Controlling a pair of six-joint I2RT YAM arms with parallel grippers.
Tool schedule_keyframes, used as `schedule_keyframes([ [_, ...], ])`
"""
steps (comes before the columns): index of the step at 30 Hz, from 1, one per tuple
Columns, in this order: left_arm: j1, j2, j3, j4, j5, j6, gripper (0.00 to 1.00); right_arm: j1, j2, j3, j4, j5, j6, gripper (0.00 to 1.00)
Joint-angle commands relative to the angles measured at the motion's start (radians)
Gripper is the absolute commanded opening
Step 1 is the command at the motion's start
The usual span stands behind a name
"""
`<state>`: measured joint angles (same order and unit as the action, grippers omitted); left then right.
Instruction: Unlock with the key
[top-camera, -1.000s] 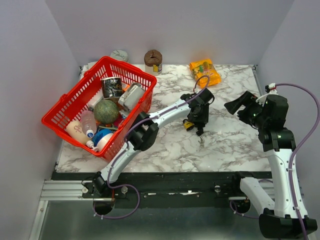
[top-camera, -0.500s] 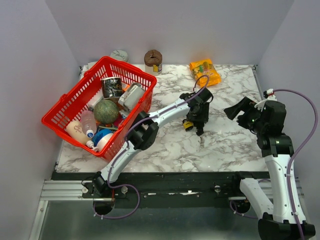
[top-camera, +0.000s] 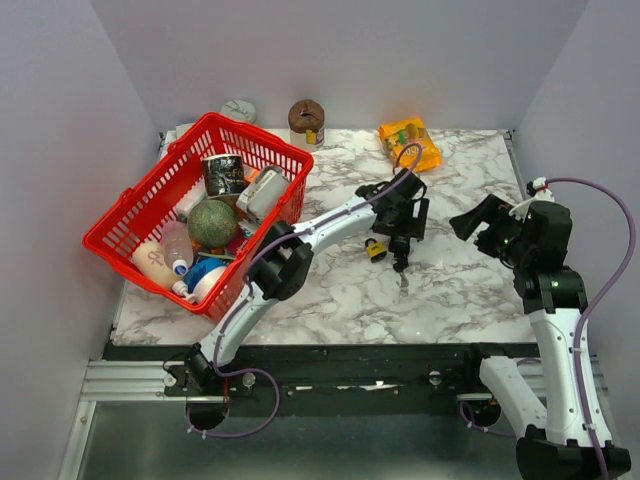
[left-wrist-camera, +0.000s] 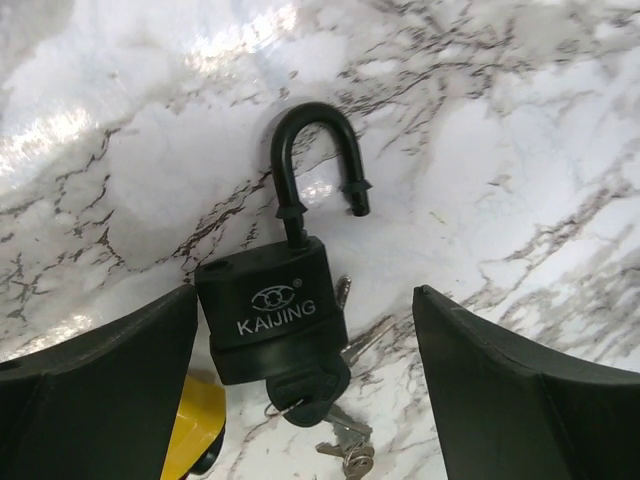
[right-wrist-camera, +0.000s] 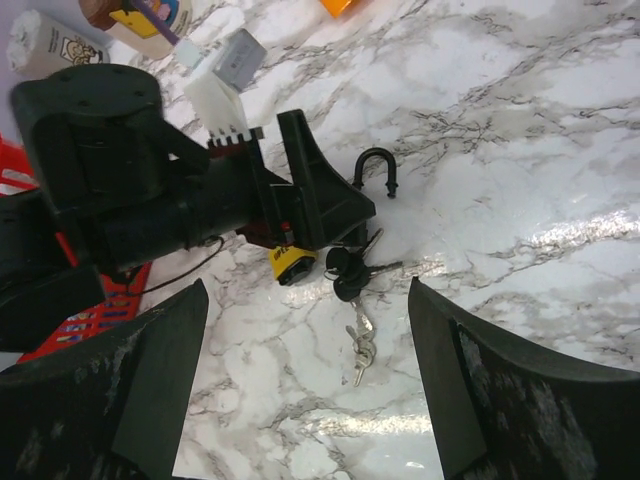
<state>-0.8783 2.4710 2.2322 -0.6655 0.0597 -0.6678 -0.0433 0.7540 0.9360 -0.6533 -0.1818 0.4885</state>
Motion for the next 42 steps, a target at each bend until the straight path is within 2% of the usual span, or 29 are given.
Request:
schedule_keyframes([
  [1,0.004,-0.188,-0.031,0.168,-0.024,0.118,0.97,-0.004,0.001,0.021,-0.032,0.051,-0.024,0.89],
  [5,0.024,-0.343,-0.124,0.228,-0.078,0.166,0.99,-0.004,0.03,0.027,-0.028,0.038,-0.027,0.89],
  [8,0.051,-0.49,-0.276,0.294,-0.11,0.174,0.99,-0.004,0.062,0.024,-0.013,0.001,-0.041,0.89],
  [12,0.1,-0.687,-0.501,0.375,-0.106,0.183,0.99,-0.001,0.143,0.003,0.033,-0.073,-0.077,0.8],
  [13,0.113,-0.722,-0.531,0.398,-0.062,0.189,0.99,0.003,0.165,0.001,0.035,-0.071,-0.086,0.78],
  [15,0.184,-0.811,-0.601,0.405,0.008,0.153,0.99,0.045,0.24,0.02,0.014,-0.027,-0.108,0.76],
  [16,0.214,-0.84,-0.62,0.388,0.026,0.143,0.99,0.092,0.267,0.029,0.006,0.051,-0.134,0.77],
  [18,0.287,-0.923,-0.673,0.35,0.043,0.129,0.99,0.179,0.335,0.04,0.003,0.112,-0.146,0.77],
  [21,0.358,-1.03,-0.755,0.313,0.066,0.131,0.99,0.233,0.405,0.035,0.044,0.122,-0.13,0.78],
  [26,0.507,-1.197,-0.899,0.264,0.109,0.105,0.99,0.329,0.622,0.098,0.073,0.214,-0.125,0.78],
  [32,0.552,-1.308,-0.991,0.192,0.124,0.12,0.99,0.361,0.815,0.194,0.107,0.245,-0.139,0.8],
  [42,0.578,-1.328,-1.0,0.145,0.152,0.134,0.99,0.436,1.004,0.3,0.121,0.303,-0.126,0.78],
])
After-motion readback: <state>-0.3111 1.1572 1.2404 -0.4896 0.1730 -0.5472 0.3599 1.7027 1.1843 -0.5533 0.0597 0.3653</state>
